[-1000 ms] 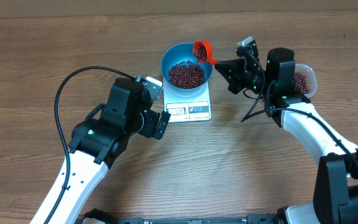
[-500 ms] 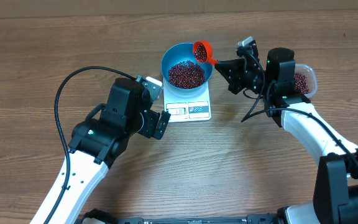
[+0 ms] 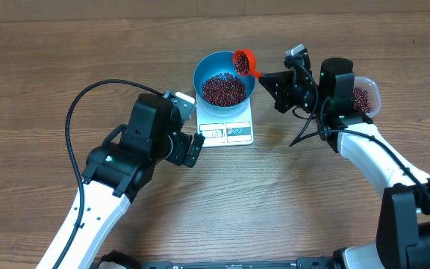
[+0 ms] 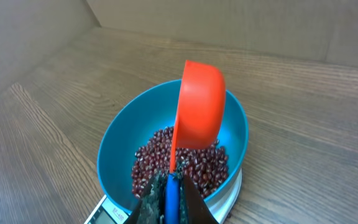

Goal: Scoop item into bowl and weigh 150g on scale
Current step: 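Tilt the scoop over the teal bowl to pour beans, right gripper, then hold the scoop tilted over the bowl, shaking out remaining beans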

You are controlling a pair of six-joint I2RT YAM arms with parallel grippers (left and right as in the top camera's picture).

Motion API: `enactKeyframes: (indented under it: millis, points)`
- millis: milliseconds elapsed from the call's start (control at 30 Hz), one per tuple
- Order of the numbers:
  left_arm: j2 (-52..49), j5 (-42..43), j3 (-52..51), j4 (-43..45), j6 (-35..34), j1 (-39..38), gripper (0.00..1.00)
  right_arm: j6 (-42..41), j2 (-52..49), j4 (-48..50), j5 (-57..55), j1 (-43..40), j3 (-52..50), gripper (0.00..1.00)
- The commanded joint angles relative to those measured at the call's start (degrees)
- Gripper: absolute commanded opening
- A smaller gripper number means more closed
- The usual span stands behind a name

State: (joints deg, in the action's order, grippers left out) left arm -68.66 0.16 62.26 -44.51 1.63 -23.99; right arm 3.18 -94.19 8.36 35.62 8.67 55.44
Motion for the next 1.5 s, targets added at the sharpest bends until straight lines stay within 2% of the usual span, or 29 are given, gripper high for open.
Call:
enactKeyframes:
  millis: [0, 100, 267, 533, 633, 933, 1467]
  points:
    - [-0.3, -0.4, -0.2, 0.2, -0.5, 0.0, 1.0, 0.3, -0.2, 0.4, 1.1, 0.0, 0.1, 0.04]
    - [-0.3, -0.4, -0.2, 0.2, -0.5, 0.0, 1.0, 4.3, -0.2, -0.3, 0.9, 0.2, 0.1, 0.04]
    - [-0.3, -0.4, -0.2, 0.2, -0.5, 0.0, 0.99, 6.3, -0.2, -0.6, 0.8, 0.3, 0.1, 0.04]
    - [-0.3, -0.4, -0.2, 0.2, -0.5, 0.0, 1.0, 7.7, -0.2, -2.6, 1.2, 0.5, 0.1, 0.04]
    - [-0.3, -0.4, -0.2, 0.2, -0.5, 0.0, 1.0, 7.7, -0.2, -2.5, 5.5, 1.0, 0.1, 0.04]
    - [-0.3, -0.4, -0.2, 0.2, -0.5, 0.0, 0.99, 10.8, -0.2, -3.3, 0.2, 1.2, 0.1, 0.04]
    - [-0.3, -0.4, -0.2, 0.2, -0.5, 0.0, 1.0, 10.9, -0.2, -3.0, 0.1, 1.2, 0.1, 0.04]
